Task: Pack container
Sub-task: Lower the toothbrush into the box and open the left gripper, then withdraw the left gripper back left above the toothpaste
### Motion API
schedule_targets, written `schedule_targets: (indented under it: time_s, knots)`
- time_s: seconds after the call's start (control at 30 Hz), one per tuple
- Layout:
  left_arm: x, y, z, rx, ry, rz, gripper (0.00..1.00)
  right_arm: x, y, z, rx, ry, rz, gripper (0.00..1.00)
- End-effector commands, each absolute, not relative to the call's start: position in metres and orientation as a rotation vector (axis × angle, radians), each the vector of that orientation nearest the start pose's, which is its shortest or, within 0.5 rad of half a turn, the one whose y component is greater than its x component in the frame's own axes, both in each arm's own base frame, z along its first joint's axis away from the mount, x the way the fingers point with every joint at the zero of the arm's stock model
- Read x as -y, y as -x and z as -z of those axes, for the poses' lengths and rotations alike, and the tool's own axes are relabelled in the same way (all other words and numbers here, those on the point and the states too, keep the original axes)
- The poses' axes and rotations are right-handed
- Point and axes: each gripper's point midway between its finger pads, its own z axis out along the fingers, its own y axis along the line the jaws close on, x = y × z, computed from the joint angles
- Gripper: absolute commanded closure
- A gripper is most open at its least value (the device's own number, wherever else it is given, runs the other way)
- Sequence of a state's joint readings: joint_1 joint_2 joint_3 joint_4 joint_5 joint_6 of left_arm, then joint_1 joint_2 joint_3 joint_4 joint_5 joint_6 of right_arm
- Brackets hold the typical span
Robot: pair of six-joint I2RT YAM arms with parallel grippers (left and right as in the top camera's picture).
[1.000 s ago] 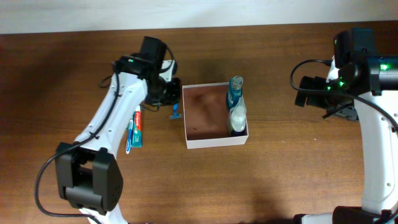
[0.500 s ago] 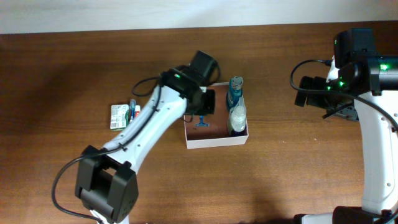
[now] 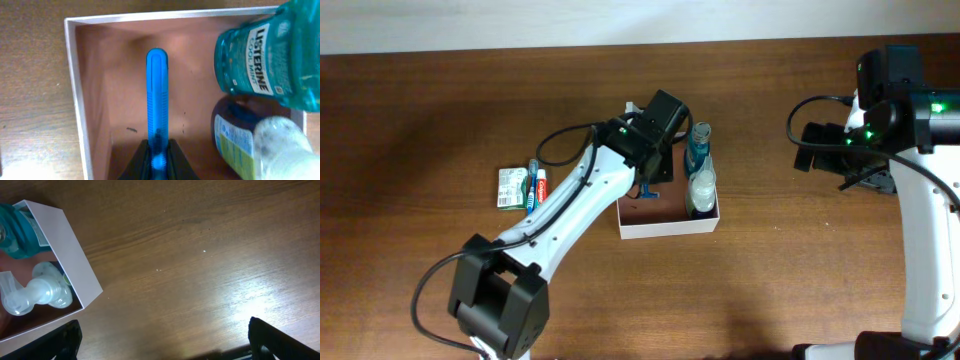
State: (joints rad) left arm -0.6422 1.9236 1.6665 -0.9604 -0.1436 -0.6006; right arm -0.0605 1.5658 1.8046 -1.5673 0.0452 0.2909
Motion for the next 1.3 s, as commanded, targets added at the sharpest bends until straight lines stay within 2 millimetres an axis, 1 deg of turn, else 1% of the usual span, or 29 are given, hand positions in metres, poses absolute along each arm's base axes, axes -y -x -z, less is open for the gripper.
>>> schedule_targets:
  time_s: [0.0,0.13,0.23,0.53,0.8,1.0,1.07,1.1,1.17,1.27]
  knots:
    - [0.250,-0.379,-0.103,-2.800,0.003,0.065,1.00,0.030,-0.299,-0.264,-2.815,-0.523,0.037,0.02]
    - [0.250,-0.381,-0.087,-2.820,0.001,0.034,1.00,0.030,-0.299,-0.264,-2.815,-0.523,0.037,0.02]
    - [0.246,-0.384,-0.076,-2.823,0.003,-0.019,0.99,0.030,-0.299,-0.264,-2.816,-0.523,0.037,0.02]
    - [0.241,-0.385,-0.068,-2.823,0.004,-0.072,0.99,0.030,-0.299,-0.264,-2.816,-0.522,0.038,0.02]
    - [0.239,-0.383,-0.047,-2.860,0.022,-0.111,0.99,0.030,-0.299,-0.264,-2.816,-0.523,0.037,0.02]
    - [0.239,-0.383,-0.046,-2.861,0.022,-0.112,0.98,0.030,-0.299,-0.264,-2.816,-0.522,0.037,0.02]
    - [0.239,-0.383,-0.047,-2.861,0.021,-0.112,0.82,0.030,-0.299,-0.264,-2.816,-0.522,0.038,0.02]
    - [0.239,-0.383,-0.046,-2.862,0.021,-0.111,0.80,0.030,-0.299,-0.264,-2.816,-0.523,0.037,0.02]
    - [0.238,-0.382,-0.046,-2.867,0.019,-0.118,0.79,0.030,-0.299,-0.264,-2.816,-0.523,0.037,0.02]
    - [0.237,-0.380,-0.047,-2.872,0.018,-0.124,0.72,0.030,-0.299,-0.264,-2.816,-0.523,0.037,0.02]
